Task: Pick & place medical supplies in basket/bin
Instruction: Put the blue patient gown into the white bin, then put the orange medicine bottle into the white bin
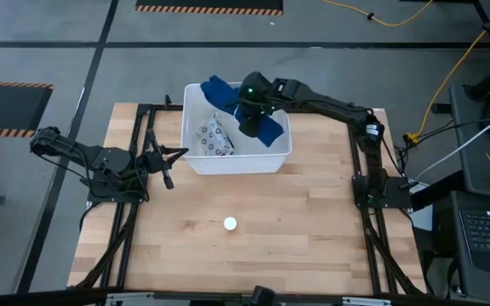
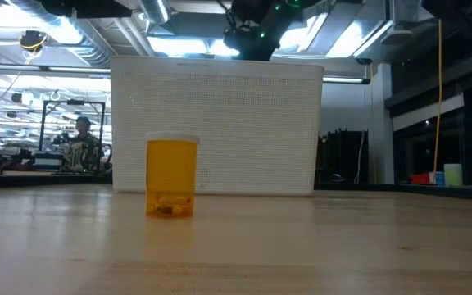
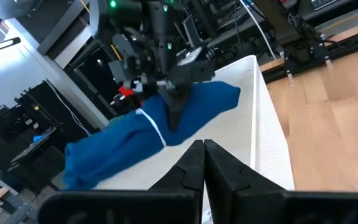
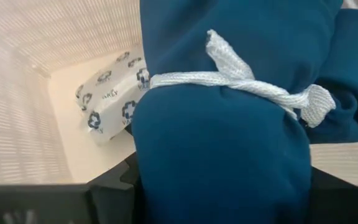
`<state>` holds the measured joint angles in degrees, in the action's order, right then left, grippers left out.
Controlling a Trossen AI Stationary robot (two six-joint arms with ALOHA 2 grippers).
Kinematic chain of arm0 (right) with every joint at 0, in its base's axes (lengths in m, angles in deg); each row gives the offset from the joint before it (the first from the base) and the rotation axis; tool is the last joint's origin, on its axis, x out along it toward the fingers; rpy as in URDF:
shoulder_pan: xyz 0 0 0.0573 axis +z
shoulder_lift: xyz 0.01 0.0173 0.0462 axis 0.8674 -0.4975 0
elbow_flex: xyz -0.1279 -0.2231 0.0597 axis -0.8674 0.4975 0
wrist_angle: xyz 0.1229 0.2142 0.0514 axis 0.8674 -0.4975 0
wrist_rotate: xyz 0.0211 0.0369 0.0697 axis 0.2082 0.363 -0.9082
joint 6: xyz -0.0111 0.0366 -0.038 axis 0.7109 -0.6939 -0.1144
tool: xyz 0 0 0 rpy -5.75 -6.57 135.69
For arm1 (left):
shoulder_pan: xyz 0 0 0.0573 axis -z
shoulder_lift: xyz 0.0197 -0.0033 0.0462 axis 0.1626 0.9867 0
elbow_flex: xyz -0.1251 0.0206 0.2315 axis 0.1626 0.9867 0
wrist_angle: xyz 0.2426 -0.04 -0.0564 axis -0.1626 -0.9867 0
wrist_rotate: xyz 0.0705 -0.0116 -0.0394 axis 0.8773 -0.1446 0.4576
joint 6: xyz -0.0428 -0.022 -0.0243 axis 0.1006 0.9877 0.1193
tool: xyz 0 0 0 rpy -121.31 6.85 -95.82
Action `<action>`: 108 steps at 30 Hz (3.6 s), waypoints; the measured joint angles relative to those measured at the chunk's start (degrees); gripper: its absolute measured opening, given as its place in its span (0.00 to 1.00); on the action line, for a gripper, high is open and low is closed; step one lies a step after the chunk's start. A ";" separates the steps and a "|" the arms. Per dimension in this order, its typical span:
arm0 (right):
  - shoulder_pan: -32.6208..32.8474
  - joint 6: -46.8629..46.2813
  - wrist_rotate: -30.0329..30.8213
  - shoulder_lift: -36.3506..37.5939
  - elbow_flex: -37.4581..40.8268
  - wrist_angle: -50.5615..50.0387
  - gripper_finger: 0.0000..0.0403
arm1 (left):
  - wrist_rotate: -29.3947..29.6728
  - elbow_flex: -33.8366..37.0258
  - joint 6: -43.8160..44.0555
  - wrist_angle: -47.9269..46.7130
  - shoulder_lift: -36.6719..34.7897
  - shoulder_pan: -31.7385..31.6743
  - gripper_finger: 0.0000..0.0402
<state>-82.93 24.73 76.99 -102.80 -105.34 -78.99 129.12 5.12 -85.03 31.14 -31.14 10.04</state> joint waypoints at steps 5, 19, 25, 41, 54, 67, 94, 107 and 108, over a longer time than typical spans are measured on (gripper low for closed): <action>-0.06 0.39 -0.12 -2.21 0.00 0.28 0.48 | -0.05 0.00 0.01 0.00 0.00 0.00 0.02; -1.90 1.44 -4.61 -10.19 0.07 0.06 0.48 | -0.19 0.00 0.02 0.00 0.00 0.00 0.01; -2.65 1.67 -4.61 -12.43 0.07 0.08 0.48 | -0.20 0.00 0.02 0.00 0.00 0.00 0.02; -2.64 2.89 -4.51 -13.67 0.07 0.62 0.48 | -0.20 0.00 0.02 0.00 0.00 0.00 0.02; -2.62 2.75 -4.47 -13.67 0.07 0.96 0.31 | -0.20 0.01 0.02 -0.01 0.00 0.00 0.01; -2.58 3.33 -4.44 -13.67 0.07 -1.67 0.68 | -0.20 0.00 0.15 -0.02 0.00 0.00 0.01; -1.13 2.89 -4.43 0.03 -0.02 -1.96 0.83 | -0.22 0.02 0.08 -0.02 -0.02 0.00 0.02; 0.88 2.52 -3.99 11.68 15.81 1.80 0.83 | -0.24 0.02 1.58 -2.64 0.00 0.00 0.02; 0.99 2.58 -3.96 13.16 17.95 5.03 0.83 | -0.24 0.02 1.57 -2.60 -0.01 0.00 0.02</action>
<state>-81.94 27.31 73.03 -89.64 -87.39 -73.96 128.88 5.14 -83.46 28.54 -31.15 10.04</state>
